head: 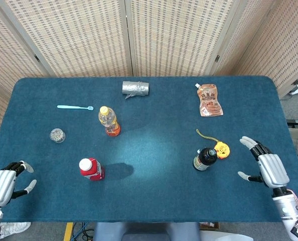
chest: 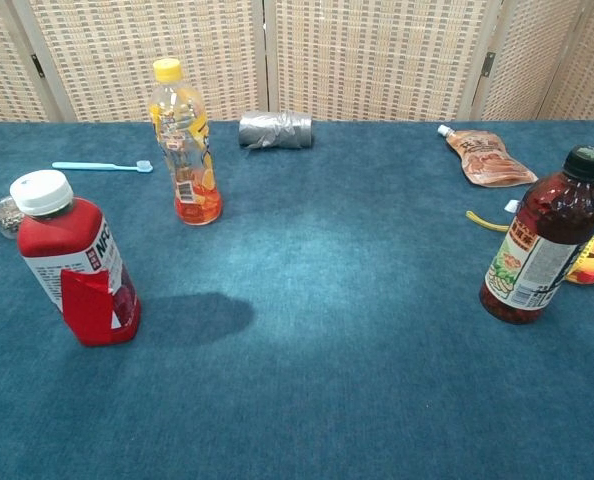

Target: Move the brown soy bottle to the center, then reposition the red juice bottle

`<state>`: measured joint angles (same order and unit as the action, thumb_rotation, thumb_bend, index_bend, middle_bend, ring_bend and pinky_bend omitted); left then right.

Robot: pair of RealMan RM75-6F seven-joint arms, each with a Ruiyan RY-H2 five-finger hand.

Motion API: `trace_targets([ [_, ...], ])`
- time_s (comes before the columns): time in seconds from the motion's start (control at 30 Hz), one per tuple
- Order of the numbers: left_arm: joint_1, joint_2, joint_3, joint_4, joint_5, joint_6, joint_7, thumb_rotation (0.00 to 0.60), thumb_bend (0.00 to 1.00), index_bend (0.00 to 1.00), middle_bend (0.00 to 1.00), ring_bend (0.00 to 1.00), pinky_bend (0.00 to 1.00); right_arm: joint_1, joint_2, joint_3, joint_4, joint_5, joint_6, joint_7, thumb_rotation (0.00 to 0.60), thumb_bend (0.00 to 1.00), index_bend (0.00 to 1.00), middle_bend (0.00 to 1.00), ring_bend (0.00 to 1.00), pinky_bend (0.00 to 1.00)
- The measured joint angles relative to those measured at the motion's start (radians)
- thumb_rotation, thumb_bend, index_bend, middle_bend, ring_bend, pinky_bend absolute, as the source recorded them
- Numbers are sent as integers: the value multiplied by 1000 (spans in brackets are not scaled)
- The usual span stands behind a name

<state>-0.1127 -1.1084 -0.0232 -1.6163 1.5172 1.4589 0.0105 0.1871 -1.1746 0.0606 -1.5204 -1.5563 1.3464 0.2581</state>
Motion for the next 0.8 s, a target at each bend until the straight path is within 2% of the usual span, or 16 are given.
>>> trace_targets([
  [0.8, 2, 13, 0, -10, -7, -5, -15, 600, 236, 478, 421, 358, 556, 155, -88, 2, 32, -19, -157, 70, 600, 26, 152, 133, 119, 265],
])
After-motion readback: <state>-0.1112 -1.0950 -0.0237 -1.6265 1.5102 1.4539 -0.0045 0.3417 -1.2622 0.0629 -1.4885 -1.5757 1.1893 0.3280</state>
